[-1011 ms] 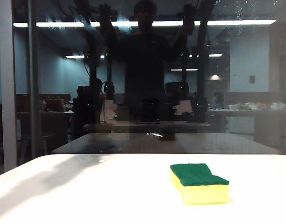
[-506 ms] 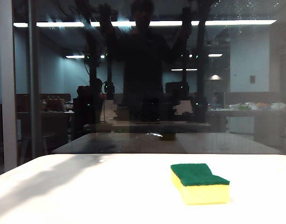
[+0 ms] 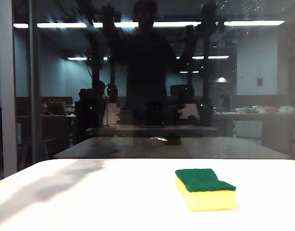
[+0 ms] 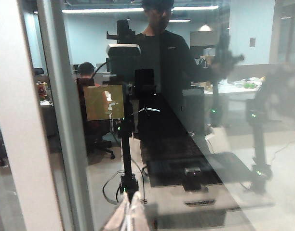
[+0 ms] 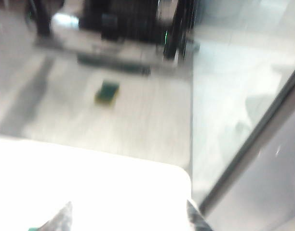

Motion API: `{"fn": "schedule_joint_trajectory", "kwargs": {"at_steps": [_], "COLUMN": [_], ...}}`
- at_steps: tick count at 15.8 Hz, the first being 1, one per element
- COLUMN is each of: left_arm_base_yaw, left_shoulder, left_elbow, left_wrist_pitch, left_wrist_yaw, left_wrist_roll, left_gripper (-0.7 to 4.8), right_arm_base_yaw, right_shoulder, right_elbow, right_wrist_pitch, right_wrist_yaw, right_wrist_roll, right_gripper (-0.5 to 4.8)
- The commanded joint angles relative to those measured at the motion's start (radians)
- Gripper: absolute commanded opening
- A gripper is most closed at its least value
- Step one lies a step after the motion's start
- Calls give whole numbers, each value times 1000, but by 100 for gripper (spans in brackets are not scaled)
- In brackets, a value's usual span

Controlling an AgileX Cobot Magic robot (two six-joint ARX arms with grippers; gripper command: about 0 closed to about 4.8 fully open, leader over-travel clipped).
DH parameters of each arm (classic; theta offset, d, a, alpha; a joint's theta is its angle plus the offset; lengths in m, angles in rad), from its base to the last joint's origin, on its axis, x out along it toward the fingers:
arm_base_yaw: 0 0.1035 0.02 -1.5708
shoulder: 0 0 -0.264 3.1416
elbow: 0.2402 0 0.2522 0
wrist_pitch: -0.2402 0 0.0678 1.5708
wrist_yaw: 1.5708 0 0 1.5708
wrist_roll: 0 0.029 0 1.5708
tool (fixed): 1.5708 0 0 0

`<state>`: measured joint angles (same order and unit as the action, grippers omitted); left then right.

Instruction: Reach upward to find where there is water on the glass, pick up the sponge from the table, dry the water, and finally place the sponge back on the table.

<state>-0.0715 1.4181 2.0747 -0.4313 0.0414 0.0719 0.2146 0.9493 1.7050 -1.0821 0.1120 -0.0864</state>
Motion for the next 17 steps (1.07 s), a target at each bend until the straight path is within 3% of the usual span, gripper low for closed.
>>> {"fn": "schedule_joint_trajectory", "kwargs": {"at_steps": [1,4,7,11,17], "left_arm_base_yaw": [0,0,0,0,0], "left_shoulder": [-5,-5,-5,-5,-5], "left_elbow": [6,6,6,6,6], "left_wrist_pitch": [5,5,6,6,-5], "left_wrist_yaw": [0,3,7,7,7], "left_wrist_roll": [3,3,3,3,3], "left_gripper": [-6,-6,-5,-6,-5], "right_arm_base_yaw": [0,0,0,0,0], "right_shoulder": [-37,-24,-24,26,229], "right_elbow": [-184,-331,-517,-774,-869], "right_wrist_pitch": [-50,-15,125,348,555], "right_wrist_yaw": [-79,-132,-142,-230,-399], "right_wrist_roll": [77,99,146,199,238], "right_gripper": [370,374,374,425,436]}}
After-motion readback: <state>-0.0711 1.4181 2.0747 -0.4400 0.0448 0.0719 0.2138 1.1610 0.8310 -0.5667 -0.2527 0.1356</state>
